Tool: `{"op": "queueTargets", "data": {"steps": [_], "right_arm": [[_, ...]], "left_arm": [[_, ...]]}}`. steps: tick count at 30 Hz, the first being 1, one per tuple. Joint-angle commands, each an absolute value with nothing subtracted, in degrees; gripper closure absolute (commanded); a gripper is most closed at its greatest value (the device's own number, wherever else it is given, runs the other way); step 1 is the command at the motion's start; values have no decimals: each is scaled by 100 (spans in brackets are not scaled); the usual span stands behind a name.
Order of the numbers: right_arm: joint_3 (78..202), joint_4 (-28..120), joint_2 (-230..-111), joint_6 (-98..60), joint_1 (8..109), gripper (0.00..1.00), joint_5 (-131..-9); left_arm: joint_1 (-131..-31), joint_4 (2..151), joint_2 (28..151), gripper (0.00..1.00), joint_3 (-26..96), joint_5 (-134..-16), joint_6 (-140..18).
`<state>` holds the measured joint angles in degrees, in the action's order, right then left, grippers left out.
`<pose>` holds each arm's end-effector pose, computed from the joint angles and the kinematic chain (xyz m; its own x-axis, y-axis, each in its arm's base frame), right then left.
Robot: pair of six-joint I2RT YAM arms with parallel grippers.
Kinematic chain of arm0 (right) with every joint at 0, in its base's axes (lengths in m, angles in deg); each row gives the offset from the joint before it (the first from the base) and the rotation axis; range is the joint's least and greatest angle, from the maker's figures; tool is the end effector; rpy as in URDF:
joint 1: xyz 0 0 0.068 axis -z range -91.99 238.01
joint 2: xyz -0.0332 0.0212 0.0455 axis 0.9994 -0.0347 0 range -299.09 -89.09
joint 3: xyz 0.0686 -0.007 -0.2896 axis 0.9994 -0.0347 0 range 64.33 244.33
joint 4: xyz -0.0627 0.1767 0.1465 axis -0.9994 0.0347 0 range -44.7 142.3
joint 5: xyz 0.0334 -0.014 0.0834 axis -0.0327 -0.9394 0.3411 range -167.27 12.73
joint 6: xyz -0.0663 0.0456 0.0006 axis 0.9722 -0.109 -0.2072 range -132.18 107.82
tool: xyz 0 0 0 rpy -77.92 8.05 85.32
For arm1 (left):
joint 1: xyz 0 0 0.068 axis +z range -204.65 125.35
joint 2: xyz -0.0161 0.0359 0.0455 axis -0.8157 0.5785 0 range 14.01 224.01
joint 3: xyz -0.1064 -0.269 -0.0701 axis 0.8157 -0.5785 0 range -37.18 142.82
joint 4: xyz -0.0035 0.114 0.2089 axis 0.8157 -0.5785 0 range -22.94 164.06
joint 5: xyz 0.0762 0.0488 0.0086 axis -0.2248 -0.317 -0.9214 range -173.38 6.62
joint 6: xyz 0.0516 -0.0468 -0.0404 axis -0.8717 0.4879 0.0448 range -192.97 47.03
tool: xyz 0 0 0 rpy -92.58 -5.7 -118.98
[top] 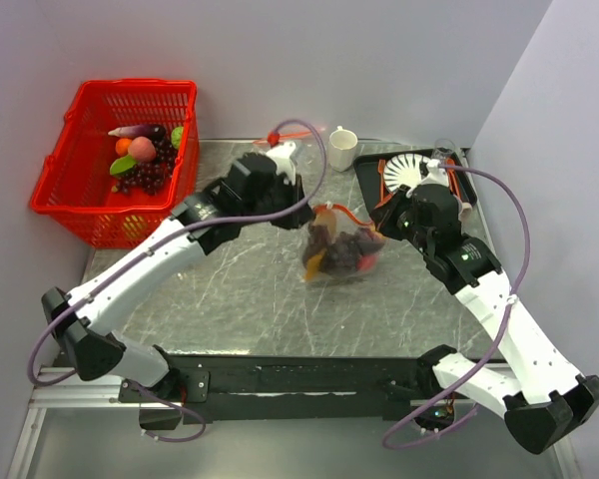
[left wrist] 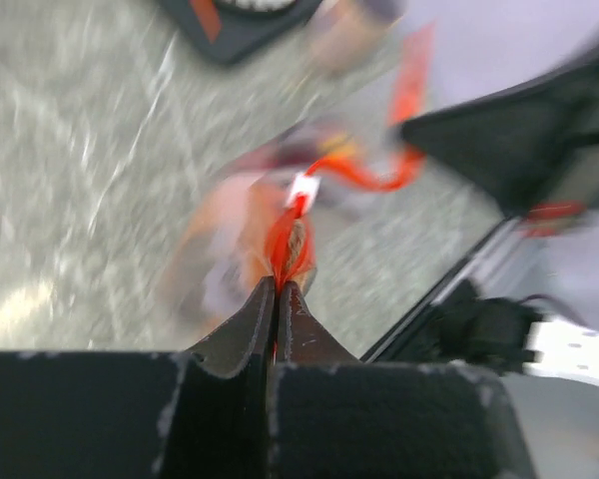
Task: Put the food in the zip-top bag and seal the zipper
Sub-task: Adjust the zipper food storage bag at the center of the board.
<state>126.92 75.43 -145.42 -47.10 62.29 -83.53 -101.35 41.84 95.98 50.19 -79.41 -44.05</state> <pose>0.1855 0.0810 0.3802 -0.4944 0.3934 -0.7751 -0.0713 0.8703 0.4872 0.2164 -0.2367 0.4161 -0.6424 -0.0219 -0.7660 0.5228 0.7184 -0.4590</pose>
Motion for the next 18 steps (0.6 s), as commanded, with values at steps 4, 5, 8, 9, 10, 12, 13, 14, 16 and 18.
{"op": "queueTargets", "data": {"steps": [4,5,8,9,10,12,13,14,16,18], "right_arm": [[12357,6982,-14630,-4584,6261,100,-7745],[12366,6921,-14639,-4611,6252,100,-7509],[12410,6719,-14613,-4672,6261,100,-7192],[12462,6692,-14604,-4681,6252,100,-7164],[12497,6683,-14622,-4699,6261,100,-7147],[12594,6745,-14700,-4664,6252,100,-7112],[12603,6788,-14736,-4655,6261,100,-7138],[12586,6858,-14762,-4637,6261,100,-7173],[12533,6885,-14824,-4628,6252,100,-7252],[12454,6842,-14798,-4637,6261,100,-7278]], "left_arm": [[-9922,4970,9180,99,5188,-7187,-4371],[-9843,5215,9136,99,4872,-6838,-4153],[-9448,6559,9135,99,3098,-6352,-3565],[-9369,6702,9396,99,2501,-6386,-3484],[-9307,6764,9582,99,2330,-6473,-3466],[-9306,6573,10029,99,2153,-6972,-3553],[-9306,6563,10101,99,2109,-7010,-3553],[-9306,6528,10128,99,2074,-7106,-3553],[-9306,6396,10137,99,2187,-7360,-3606],[-9315,6072,10024,99,2493,-7467,-3729]]}}
